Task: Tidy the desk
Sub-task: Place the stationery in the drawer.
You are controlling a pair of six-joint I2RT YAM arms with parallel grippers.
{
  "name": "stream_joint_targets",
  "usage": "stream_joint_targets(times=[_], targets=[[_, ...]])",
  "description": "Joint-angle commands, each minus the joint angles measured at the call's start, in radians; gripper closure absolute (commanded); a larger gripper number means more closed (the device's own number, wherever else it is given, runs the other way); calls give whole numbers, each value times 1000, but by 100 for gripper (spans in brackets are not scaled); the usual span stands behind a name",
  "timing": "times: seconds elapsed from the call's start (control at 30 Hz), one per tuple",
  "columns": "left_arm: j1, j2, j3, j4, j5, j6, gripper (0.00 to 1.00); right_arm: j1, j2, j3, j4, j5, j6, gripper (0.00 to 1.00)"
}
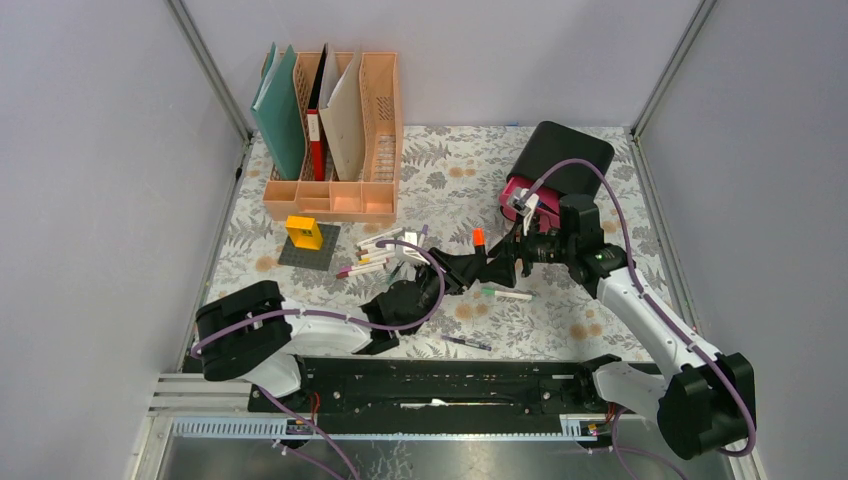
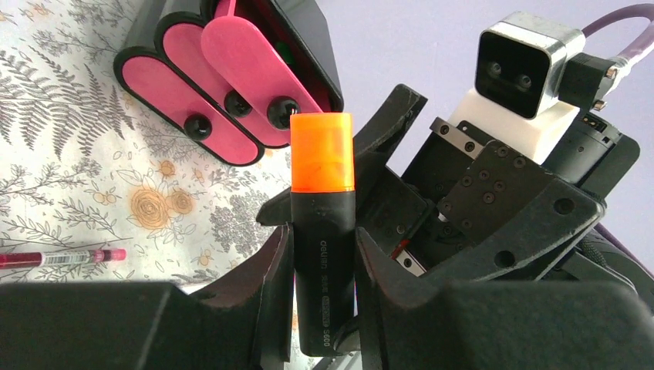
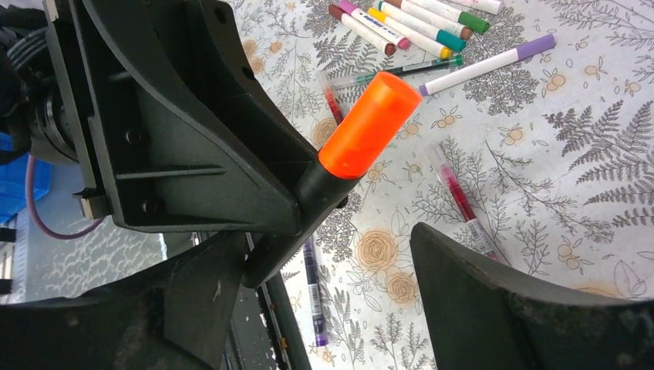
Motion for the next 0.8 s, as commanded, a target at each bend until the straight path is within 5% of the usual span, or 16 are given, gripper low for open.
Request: stream_joint_targets(times=[0.0,0.33,0.77], targets=[[-18,10,41,80,-25,28,100,9,14,20,45,34,30,19],[-32,33,38,155,-19,45,100,15,44,29,49,33,48,43],[-34,37,-13,310,-13,33,85,16,46,51,42,34,51,96]])
